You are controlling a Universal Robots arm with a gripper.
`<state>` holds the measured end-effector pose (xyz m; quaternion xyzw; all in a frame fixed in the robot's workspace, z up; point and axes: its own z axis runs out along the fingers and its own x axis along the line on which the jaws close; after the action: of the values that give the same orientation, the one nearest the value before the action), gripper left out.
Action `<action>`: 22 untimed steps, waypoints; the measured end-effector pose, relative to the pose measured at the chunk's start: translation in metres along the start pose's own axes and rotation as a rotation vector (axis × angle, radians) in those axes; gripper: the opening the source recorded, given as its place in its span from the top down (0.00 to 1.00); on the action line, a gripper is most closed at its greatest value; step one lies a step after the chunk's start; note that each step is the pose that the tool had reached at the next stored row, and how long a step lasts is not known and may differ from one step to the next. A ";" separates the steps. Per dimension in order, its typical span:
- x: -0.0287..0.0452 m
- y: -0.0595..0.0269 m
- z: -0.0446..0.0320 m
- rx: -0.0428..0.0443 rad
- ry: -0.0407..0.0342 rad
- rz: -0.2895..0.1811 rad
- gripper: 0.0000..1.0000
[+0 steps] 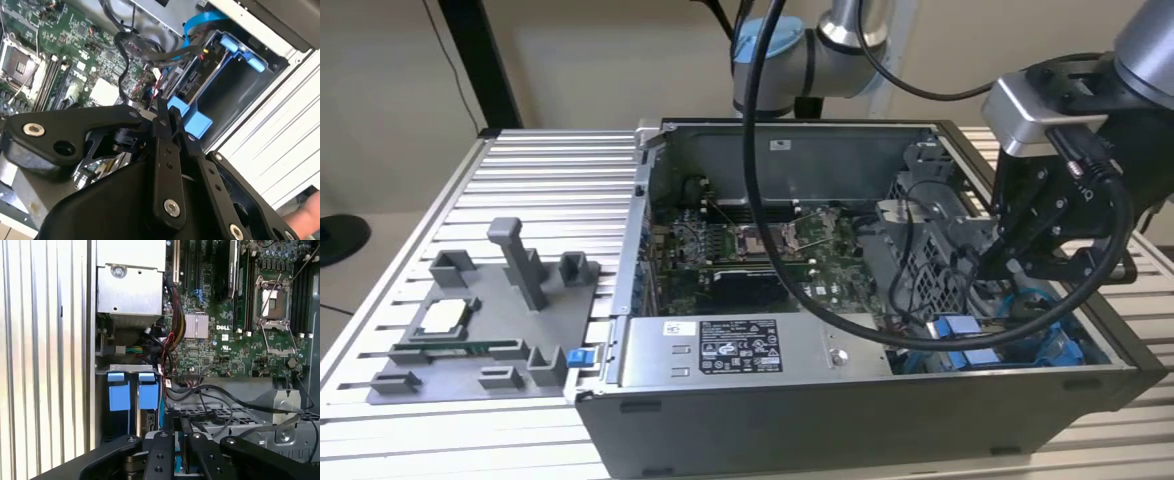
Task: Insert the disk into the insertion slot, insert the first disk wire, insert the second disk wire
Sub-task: 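Insert the second disk wire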
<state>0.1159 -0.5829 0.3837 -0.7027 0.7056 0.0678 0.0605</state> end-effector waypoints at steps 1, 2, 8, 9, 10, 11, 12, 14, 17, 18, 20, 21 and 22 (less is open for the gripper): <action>0.0002 0.0003 0.0000 0.0000 0.0001 0.000 1.00; 0.0002 0.0003 0.0000 0.0000 0.0001 0.000 1.00; 0.0002 0.0003 0.0000 0.0000 0.0002 0.000 1.00; 0.0002 0.0003 0.0000 0.0000 0.0002 0.000 1.00; 0.0002 0.0003 0.0000 0.0000 0.0002 0.000 1.00; 0.0002 0.0003 0.0000 0.0000 0.0002 0.000 1.00; 0.0002 0.0003 0.0001 0.0006 0.0001 0.000 1.00; 0.0004 0.0005 0.0009 0.0071 0.0001 -0.001 1.00; 0.0012 0.0007 0.0038 0.0207 0.0001 -0.004 1.00; 0.0016 0.0008 0.0049 0.0241 0.0000 -0.004 1.00; 0.0021 0.0010 0.0068 0.0310 0.0003 -0.006 1.00; 0.0023 0.0010 0.0076 0.0360 0.0005 -0.007 1.00; 0.0025 0.0010 0.0085 0.0410 0.0006 -0.008 1.00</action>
<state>0.1147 -0.5838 0.3749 -0.7040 0.7042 0.0529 0.0750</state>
